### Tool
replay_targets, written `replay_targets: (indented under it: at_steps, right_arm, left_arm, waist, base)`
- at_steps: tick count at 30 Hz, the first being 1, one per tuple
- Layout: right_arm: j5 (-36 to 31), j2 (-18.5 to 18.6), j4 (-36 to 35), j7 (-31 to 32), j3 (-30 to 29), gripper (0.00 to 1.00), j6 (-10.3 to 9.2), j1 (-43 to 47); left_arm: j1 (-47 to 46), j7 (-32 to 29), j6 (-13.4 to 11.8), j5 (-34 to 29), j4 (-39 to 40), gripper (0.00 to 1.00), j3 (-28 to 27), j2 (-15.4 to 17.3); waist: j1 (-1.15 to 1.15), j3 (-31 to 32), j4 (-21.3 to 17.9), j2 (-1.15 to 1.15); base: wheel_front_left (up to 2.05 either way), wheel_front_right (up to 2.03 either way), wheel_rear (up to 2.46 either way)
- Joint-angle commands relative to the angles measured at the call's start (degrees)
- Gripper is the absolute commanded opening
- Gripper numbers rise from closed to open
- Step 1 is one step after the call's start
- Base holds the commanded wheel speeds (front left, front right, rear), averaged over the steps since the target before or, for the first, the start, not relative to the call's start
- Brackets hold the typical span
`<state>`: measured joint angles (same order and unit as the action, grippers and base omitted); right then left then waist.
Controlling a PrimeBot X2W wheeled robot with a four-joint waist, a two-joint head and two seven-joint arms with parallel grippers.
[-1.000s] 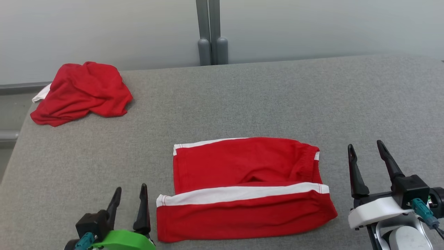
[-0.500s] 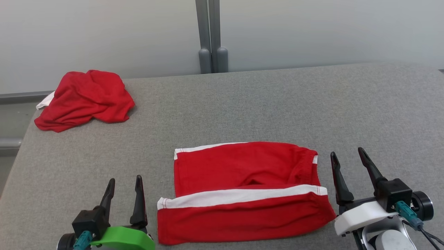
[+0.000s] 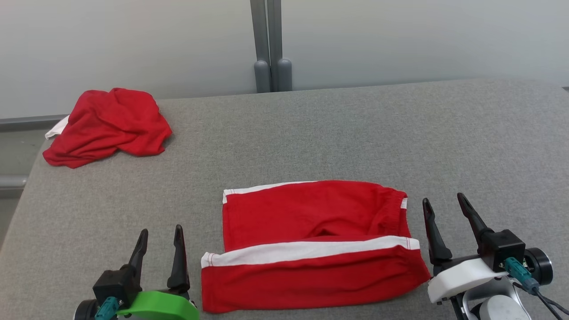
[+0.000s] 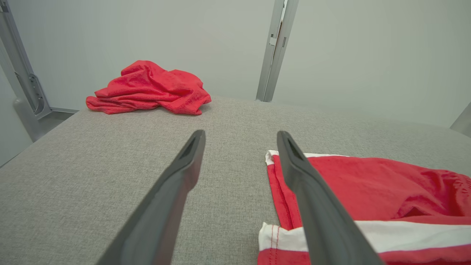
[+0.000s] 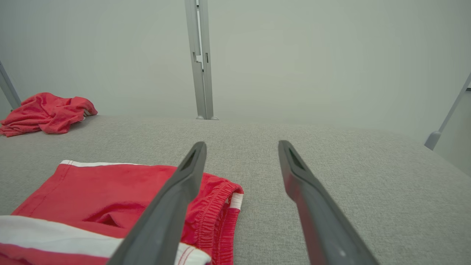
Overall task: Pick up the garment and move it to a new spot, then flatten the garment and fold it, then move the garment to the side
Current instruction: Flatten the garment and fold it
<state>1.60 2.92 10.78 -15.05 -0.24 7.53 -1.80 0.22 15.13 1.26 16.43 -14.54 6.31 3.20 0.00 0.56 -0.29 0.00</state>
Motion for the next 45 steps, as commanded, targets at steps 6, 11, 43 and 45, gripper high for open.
replay_targets:
  at_steps: [6,11,43,45]
  right_arm:
    - [1.2,0.0,2.2,-0.2,-0.9,1.0,-0.08,-0.6]
    - [3.9,0.0,3.9,4.9,0.7,1.0,-0.08,-1.1]
    - [16.1,1.8,-12.8,35.4,5.6,0.84,-0.06,9.7]
    - [16.5,1.8,-12.1,35.6,5.6,0.75,-0.07,9.5]
  left_arm:
    - [0.7,0.0,0.5,-1.0,-0.4,1.0,-0.1,-0.1]
    - [0.9,0.0,0.6,-0.7,-0.9,1.0,0.2,-0.2]
    - [0.6,0.0,0.1,0.3,-1.8,1.0,1.9,-0.3]
    - [0.6,0.0,0.0,0.3,-1.8,1.0,1.9,-0.3]
  waist:
    - [0.0,-0.2,-0.1,0.0]
    - [0.0,-0.5,-0.1,0.0]
    - [0.0,-2.1,1.9,0.0]
    - [0.0,-2.3,2.0,0.0]
  base:
    - [0.0,0.0,0.0]
    - [0.0,0.0,0.0]
    - [0.0,0.0,0.0]
    - [0.0,0.0,0.0]
